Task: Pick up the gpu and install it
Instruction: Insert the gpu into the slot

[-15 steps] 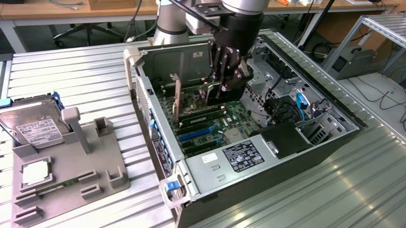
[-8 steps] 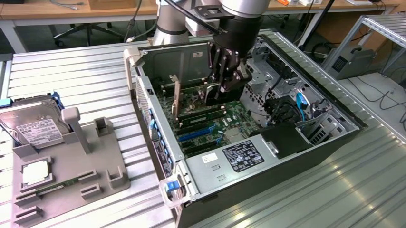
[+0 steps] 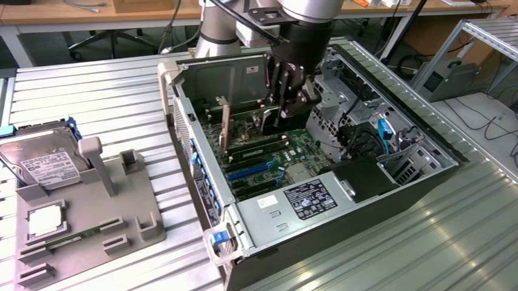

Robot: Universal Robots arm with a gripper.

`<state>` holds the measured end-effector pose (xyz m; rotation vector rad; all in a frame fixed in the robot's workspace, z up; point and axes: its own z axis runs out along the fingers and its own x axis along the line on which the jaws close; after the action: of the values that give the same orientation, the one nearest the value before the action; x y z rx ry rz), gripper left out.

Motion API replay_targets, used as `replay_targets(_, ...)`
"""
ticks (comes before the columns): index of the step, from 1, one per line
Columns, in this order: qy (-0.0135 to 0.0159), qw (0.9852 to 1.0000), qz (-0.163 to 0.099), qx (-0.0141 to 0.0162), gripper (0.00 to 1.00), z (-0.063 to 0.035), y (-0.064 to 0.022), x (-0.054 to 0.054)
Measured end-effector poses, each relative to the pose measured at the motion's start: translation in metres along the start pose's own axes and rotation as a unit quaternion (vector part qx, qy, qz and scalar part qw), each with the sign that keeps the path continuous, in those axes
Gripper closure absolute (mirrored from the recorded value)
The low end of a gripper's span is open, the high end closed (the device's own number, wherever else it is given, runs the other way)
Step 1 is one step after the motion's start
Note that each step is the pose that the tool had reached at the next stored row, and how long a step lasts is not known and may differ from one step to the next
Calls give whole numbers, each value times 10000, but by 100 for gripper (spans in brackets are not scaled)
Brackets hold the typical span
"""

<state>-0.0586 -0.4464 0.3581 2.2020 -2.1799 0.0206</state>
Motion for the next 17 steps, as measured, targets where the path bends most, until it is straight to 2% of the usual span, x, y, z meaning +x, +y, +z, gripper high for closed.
replay_targets(2,2,10000,-45,1,73,9,0,-1)
replay_targets(10,1,10000,-64,2,73,167,8,-8)
replay_targets(17,-35,10000,-84,4,73,274,29,-12)
